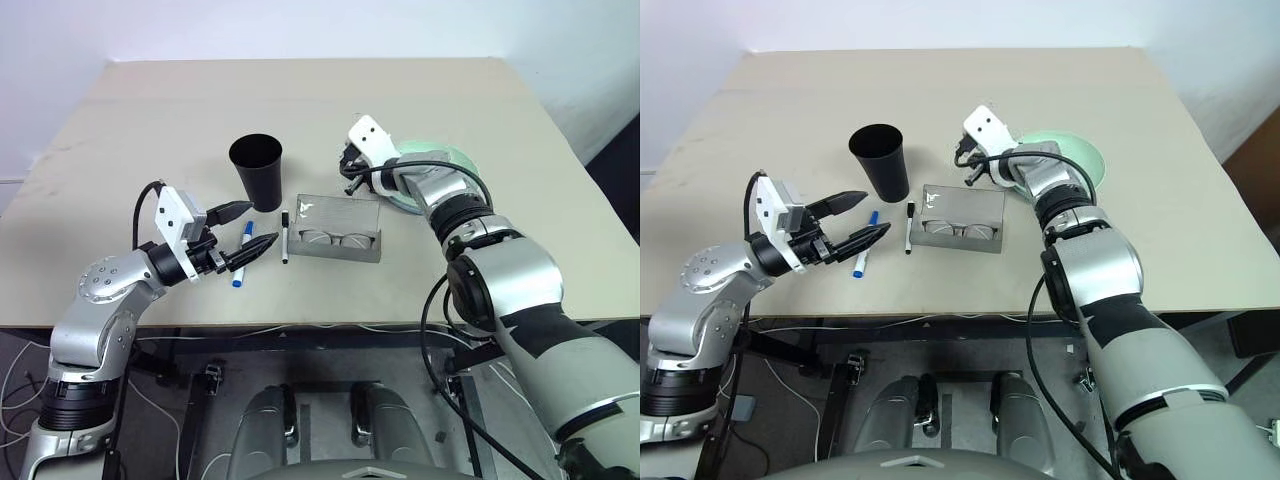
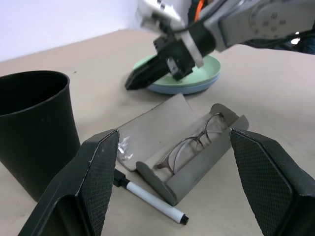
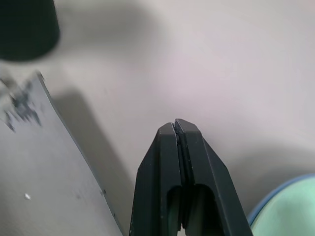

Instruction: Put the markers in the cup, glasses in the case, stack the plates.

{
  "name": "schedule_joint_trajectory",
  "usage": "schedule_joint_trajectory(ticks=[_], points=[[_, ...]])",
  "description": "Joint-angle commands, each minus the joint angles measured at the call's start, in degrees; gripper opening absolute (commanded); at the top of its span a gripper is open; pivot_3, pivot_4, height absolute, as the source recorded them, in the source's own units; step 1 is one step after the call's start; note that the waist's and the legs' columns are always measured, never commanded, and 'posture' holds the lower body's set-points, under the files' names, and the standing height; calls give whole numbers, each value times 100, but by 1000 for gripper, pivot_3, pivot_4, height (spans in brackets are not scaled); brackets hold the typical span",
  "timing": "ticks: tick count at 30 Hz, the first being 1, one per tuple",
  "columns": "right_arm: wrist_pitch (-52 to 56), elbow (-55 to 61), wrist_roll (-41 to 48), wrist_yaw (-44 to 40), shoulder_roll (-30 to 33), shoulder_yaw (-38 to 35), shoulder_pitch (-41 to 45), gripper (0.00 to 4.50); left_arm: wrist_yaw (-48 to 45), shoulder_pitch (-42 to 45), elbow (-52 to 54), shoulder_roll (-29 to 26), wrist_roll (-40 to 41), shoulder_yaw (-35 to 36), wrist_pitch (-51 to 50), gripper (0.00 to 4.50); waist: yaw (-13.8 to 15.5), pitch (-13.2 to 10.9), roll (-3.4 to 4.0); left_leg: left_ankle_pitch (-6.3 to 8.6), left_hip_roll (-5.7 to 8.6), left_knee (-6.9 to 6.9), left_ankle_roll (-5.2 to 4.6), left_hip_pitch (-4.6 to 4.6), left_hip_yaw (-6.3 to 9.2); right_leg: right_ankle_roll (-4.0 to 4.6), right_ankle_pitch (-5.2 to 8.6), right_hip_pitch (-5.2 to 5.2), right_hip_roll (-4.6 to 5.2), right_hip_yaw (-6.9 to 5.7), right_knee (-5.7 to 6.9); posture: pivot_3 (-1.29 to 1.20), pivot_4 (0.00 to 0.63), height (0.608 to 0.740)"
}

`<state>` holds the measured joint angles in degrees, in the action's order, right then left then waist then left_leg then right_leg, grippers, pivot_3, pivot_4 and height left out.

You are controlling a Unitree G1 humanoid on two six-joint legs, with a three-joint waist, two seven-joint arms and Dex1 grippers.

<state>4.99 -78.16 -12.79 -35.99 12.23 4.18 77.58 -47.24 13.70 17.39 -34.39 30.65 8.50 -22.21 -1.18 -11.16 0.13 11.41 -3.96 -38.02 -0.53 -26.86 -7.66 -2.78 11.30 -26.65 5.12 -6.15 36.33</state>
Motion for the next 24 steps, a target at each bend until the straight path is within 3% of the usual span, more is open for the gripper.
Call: schedule_joint_trajectory(ticks=[1,10,24], points=[[-13,-5,-203,107,25,121,47,21,15,-65,270,-88,78,116,-6,3746,-2,0,0,0,0,0,0,0,0,0,0,0,0,0,0,0,150,713],[1025,-74,-395,-1454,103,332,151,21,-6,-433,320,-107,47,236,169,3746,-5,0,0,1,-1,1,0,8,1,8,5,7,-1,1,-1,0,150,713],[1328,99,-218,-3195,188,280,569,21,-252,-494,-134,-53,-90,187,597,3746,-5,0,0,2,-2,4,2,10,1,16,10,4,-1,1,-1,0,150,713]])
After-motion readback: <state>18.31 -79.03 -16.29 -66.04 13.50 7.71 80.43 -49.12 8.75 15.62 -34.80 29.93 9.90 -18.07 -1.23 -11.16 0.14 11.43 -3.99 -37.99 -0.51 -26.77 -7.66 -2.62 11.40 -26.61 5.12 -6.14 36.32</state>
